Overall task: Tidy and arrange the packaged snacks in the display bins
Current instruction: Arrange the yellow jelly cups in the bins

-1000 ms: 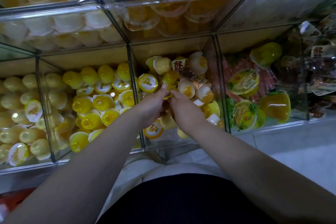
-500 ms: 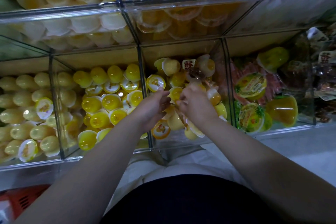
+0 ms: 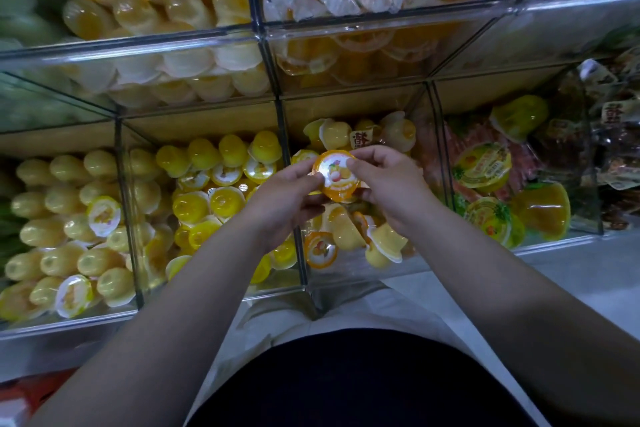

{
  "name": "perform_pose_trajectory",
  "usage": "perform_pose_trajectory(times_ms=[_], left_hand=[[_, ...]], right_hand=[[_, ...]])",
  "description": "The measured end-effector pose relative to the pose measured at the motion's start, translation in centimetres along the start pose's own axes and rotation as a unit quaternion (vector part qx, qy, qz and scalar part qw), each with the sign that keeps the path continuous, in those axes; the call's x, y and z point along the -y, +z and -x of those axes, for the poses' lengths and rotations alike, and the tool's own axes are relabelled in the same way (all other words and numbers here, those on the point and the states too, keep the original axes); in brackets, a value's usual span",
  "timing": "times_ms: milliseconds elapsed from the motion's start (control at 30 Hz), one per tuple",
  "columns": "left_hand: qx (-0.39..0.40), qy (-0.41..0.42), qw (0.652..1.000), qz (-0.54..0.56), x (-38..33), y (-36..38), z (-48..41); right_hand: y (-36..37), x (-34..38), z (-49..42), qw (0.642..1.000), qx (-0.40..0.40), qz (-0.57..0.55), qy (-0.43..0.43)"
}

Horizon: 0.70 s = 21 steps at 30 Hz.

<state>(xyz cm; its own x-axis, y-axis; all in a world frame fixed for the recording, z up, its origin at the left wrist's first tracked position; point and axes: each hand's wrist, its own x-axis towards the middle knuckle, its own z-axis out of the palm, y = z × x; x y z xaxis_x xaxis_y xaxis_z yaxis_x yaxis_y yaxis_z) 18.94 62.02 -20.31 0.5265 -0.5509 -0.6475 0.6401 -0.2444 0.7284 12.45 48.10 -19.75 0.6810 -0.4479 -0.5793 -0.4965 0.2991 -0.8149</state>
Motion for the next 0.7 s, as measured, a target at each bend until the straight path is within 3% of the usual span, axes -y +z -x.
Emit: perform_pose_trajectory(times_ms=[133, 700], left_hand=[[-0.018, 0.026, 0.999, -0.007, -1.2, -1.3, 1.5], [-0.020, 0.138, 0.990, -0.019, -9.2, -8.1, 7.0]], right_hand=[[1.1, 1.3, 0.9, 0.999, 0.014, 0.036, -0.035], [8.4, 8.1, 4.3, 0.991, 0.090, -0.001, -0.101]])
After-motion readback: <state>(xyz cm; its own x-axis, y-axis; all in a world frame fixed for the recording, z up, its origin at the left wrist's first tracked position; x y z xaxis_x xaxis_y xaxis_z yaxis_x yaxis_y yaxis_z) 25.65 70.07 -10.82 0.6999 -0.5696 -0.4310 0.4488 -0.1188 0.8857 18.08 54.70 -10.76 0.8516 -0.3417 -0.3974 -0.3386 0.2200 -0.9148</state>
